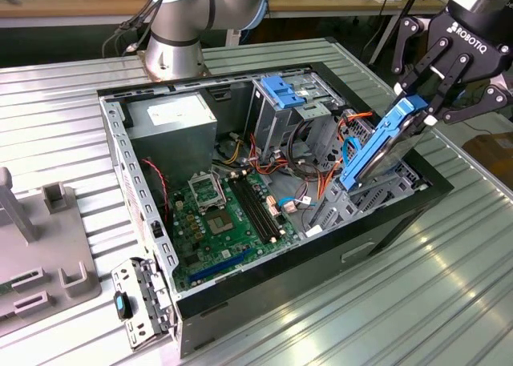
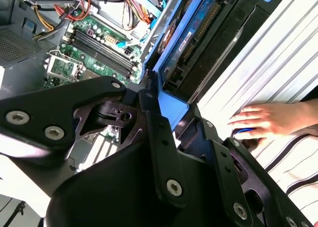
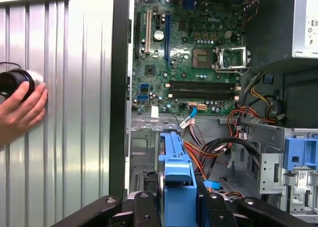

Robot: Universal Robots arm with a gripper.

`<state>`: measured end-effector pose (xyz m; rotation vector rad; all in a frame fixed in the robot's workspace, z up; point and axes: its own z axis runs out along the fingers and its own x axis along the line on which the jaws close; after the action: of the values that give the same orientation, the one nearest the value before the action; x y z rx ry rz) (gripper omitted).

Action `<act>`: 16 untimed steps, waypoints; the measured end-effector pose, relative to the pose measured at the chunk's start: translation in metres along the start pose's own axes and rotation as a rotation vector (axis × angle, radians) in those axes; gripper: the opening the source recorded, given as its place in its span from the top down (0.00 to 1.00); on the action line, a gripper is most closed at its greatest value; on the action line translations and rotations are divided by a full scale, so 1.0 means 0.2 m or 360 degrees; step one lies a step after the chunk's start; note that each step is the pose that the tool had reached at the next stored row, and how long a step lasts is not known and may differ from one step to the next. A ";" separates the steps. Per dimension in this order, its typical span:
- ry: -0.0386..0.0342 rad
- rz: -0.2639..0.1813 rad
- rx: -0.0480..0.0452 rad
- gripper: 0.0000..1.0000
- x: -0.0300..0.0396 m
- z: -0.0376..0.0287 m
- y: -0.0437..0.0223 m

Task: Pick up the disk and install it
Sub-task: 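Pick up the disk, then insert the disk into the insertion slot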

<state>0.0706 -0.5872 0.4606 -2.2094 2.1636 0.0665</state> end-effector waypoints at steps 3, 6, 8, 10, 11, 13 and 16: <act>0.0006 0.0066 0.0004 0.63 -0.002 0.004 0.000; 0.0006 0.0066 0.0004 0.63 -0.009 0.010 0.007; 0.0006 0.0066 0.0004 0.63 -0.015 0.012 0.009; 0.0006 0.0066 0.0004 0.63 -0.023 0.025 0.009; 0.0007 0.0066 0.0004 0.63 -0.023 0.027 0.008; 0.0007 0.0066 0.0004 0.63 -0.023 0.033 0.006; 0.0016 0.0055 0.0004 0.63 -0.021 0.049 0.006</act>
<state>0.0694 -0.5824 0.4511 -2.1763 2.2060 0.0541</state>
